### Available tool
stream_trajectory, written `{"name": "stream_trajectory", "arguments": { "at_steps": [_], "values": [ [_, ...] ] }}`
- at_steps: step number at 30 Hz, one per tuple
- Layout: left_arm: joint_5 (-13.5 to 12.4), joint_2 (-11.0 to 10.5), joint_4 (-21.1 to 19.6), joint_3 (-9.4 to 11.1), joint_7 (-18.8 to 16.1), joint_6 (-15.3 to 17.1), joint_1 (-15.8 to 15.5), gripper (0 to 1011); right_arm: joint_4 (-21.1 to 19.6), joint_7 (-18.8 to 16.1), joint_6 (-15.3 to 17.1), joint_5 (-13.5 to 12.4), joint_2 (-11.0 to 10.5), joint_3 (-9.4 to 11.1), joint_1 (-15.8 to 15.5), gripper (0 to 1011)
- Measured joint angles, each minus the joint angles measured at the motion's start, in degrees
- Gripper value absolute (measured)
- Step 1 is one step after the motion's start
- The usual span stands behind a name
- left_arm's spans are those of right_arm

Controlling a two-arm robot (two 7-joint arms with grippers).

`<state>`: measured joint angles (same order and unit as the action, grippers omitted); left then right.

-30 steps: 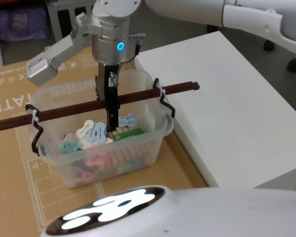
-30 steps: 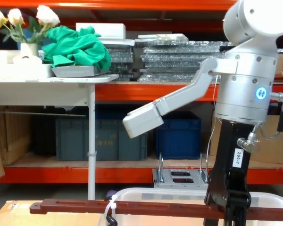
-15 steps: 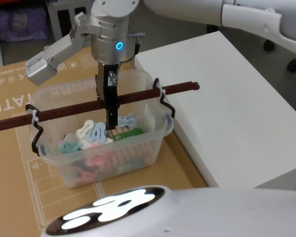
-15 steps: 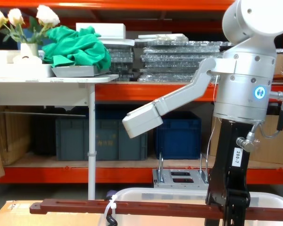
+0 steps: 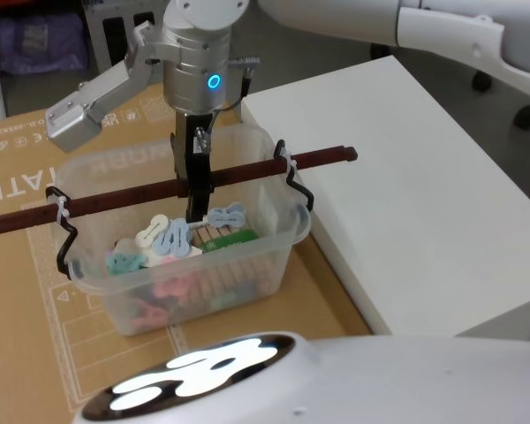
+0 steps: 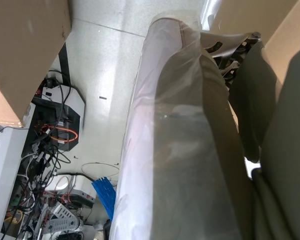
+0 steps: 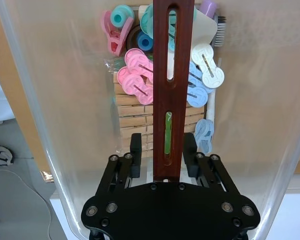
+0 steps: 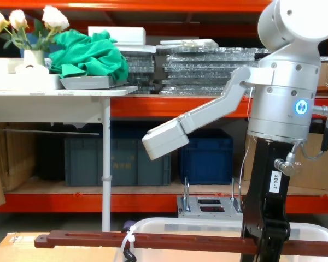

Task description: Use one hand to grasp the basket and place it at the designated location.

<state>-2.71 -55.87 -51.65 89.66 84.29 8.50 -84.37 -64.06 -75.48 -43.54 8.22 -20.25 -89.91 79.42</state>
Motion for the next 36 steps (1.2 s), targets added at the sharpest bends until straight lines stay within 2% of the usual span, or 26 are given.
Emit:
{"name": "stream_trajectory", "arguments": {
  "at_steps": [6, 7, 10, 24, 31, 36],
  "values": [
    [0.0, 0.0, 0.0, 0.0, 0.0, 0.0, 0.0, 0, 0.0, 0.0, 0.0, 0.0, 0.0, 0.0, 0.0, 331],
    [0.0, 0.0, 0.0, 0.0, 0.0, 0.0, 0.0, 0, 0.0, 0.0, 0.0, 0.0, 0.0, 0.0, 0.0, 270],
    [0.0, 0.0, 0.0, 0.0, 0.0, 0.0, 0.0, 0, 0.0, 0.0, 0.0, 0.0, 0.0, 0.0, 0.0, 229],
    [0.0, 0.0, 0.0, 0.0, 0.0, 0.0, 0.0, 0, -0.3, 0.0, 0.1, 0.1, -0.2, 0.0, 0.0, 227],
    [0.0, 0.0, 0.0, 0.0, 0.0, 0.0, 0.0, 0, -0.9, -0.7, 1.0, 0.4, -0.7, 0.2, 1.5, 227],
    [0.0, 0.0, 0.0, 0.0, 0.0, 0.0, 0.0, 0, -0.6, -2.1, 1.0, -1.5, -0.7, 0.5, 3.0, 227]
  ]
}}
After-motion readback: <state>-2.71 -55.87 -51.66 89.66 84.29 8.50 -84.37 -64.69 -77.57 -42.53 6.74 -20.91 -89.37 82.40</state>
